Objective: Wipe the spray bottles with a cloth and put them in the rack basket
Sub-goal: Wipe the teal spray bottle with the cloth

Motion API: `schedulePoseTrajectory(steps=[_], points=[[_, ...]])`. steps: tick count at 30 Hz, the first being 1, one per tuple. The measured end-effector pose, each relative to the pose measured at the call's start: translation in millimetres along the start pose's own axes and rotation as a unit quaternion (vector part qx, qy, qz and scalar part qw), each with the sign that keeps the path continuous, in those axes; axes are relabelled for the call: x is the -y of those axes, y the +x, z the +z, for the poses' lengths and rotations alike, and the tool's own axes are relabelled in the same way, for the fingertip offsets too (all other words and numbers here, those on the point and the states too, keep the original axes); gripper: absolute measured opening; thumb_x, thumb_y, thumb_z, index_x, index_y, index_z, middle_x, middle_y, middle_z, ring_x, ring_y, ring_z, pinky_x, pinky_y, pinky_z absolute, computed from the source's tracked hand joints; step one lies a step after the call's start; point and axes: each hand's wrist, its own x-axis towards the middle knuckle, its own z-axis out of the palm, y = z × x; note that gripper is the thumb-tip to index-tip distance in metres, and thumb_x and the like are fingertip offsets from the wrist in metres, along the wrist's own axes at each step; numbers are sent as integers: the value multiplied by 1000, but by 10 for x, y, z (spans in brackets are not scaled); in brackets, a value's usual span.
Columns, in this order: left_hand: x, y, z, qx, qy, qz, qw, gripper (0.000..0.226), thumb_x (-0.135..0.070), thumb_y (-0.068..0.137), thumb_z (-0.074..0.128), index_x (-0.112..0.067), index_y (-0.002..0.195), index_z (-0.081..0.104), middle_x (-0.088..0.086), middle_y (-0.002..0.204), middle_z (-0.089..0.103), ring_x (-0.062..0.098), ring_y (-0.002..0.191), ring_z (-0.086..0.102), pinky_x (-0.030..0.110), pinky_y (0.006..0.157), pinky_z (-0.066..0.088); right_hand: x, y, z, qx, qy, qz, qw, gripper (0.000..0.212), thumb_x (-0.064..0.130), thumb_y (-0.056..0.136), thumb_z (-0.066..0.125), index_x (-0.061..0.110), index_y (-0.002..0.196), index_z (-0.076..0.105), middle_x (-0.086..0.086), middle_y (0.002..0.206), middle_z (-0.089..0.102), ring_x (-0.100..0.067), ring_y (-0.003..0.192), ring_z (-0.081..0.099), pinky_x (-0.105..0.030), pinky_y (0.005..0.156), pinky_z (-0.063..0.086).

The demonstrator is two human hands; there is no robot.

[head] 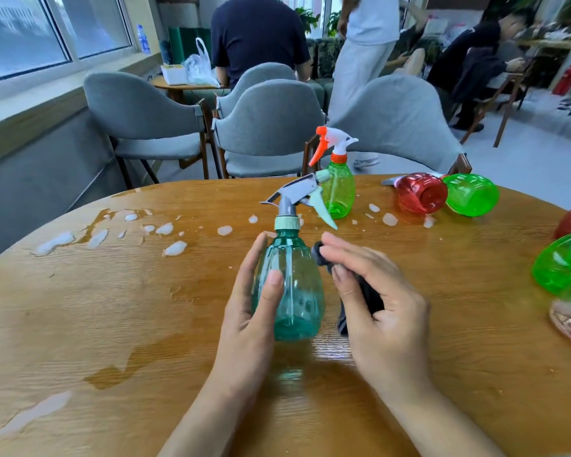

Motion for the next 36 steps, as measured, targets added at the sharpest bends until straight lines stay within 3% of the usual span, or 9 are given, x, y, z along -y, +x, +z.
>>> schedulePoseTrajectory(steps=[5,9,14,17,21,23,26,31,36], points=[[12,-72,88,38,59,47,996,46,-30,108,59,-34,154,52,-22,151,59,1,143,52,25,115,47,-40,68,24,46,-135,-106,984,28,4,100,67,15,124,77,8,135,70,-16,123,63,-34,107,51],[-33,-21,23,-24,-37,-15,999,46,-37,100,56,-45,146,60,-10,141,69,16,131,67,44,106,55,-54,-89,74,134,-107,-134,976,33,-4,96,71,16,122,78,12,135,69,-23,119,60,-37,101,52],[-100,71,-120,-83,-68,-37,994,42,-47,103,57,-47,145,61,-8,147,65,20,133,66,50,108,55,-62,-211,95,231,-33,-152,960,23,6,103,63,17,114,81,13,129,72,-19,114,59,-33,98,52],[-83,92,-146,-66,-47,-20,997,46,-57,97,61,-53,142,60,-3,149,64,27,135,64,59,107,53,7,-112,33,156,9,-101,983,20,11,102,65,18,113,81,14,127,73,-17,114,63,-33,99,51],[-42,10,-42,9,7,23,1000,43,-41,100,55,-47,143,61,-17,141,68,10,131,65,33,99,59,32,96,8,19,-63,-107,992,22,4,100,68,12,117,79,5,129,73,-18,119,66,-31,104,50],[-22,-27,3,28,31,32,999,44,-37,102,55,-45,145,60,-18,148,62,7,139,58,35,111,54,-16,99,59,27,-105,-105,989,26,2,99,69,13,121,78,5,132,72,-18,121,65,-33,105,51],[17,-15,-16,12,33,22,999,44,-41,102,55,-44,146,59,-14,153,60,11,146,53,52,121,43,-99,5,121,62,-115,-111,985,32,-2,97,71,15,123,78,7,133,71,-20,120,64,-38,102,53],[-57,50,-102,-38,-52,-28,998,44,-50,101,62,-43,144,62,-3,140,71,24,128,69,60,110,52,-93,-213,159,149,-66,-168,972,33,-7,95,71,14,117,80,10,133,71,-22,117,61,-35,102,52],[-105,179,-245,-51,-43,-32,997,46,-61,99,58,-48,143,61,-1,154,59,27,139,61,61,111,51,-52,-280,170,207,-3,-151,967,22,4,102,66,15,113,82,12,127,74,-18,112,61,-32,98,53]])
